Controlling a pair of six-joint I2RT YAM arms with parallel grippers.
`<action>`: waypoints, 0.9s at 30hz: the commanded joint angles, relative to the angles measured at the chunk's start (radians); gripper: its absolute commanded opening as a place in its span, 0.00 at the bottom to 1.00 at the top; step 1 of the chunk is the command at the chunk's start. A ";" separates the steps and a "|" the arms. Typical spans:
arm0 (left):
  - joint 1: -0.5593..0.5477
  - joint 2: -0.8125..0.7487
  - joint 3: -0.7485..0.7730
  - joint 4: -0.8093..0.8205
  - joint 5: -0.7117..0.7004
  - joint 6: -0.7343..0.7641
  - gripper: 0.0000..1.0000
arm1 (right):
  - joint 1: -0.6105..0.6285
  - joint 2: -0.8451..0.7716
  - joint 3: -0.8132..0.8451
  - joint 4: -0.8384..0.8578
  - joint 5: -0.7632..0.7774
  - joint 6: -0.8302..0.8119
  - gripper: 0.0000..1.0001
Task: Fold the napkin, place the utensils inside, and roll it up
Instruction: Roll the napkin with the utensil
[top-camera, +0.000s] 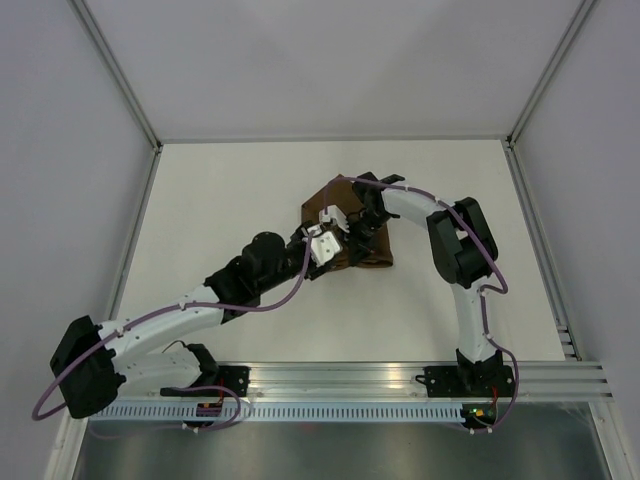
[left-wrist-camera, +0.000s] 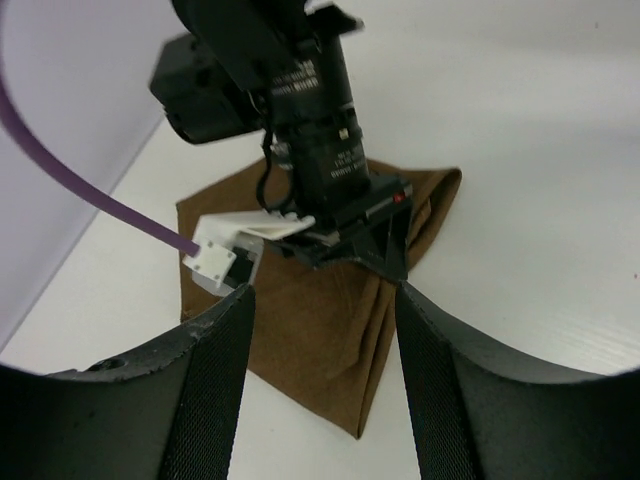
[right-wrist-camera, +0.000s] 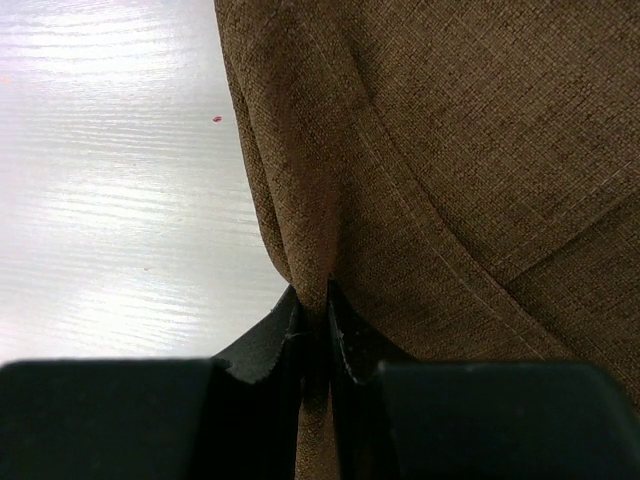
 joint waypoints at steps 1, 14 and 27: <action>-0.022 0.053 0.015 -0.034 -0.066 0.073 0.64 | -0.018 0.098 -0.010 -0.111 0.082 -0.055 0.18; -0.080 0.379 0.016 0.085 -0.069 0.128 0.67 | -0.041 0.162 0.042 -0.156 0.065 -0.069 0.17; -0.093 0.594 0.062 0.209 -0.132 0.240 0.70 | -0.049 0.192 0.075 -0.185 0.061 -0.067 0.17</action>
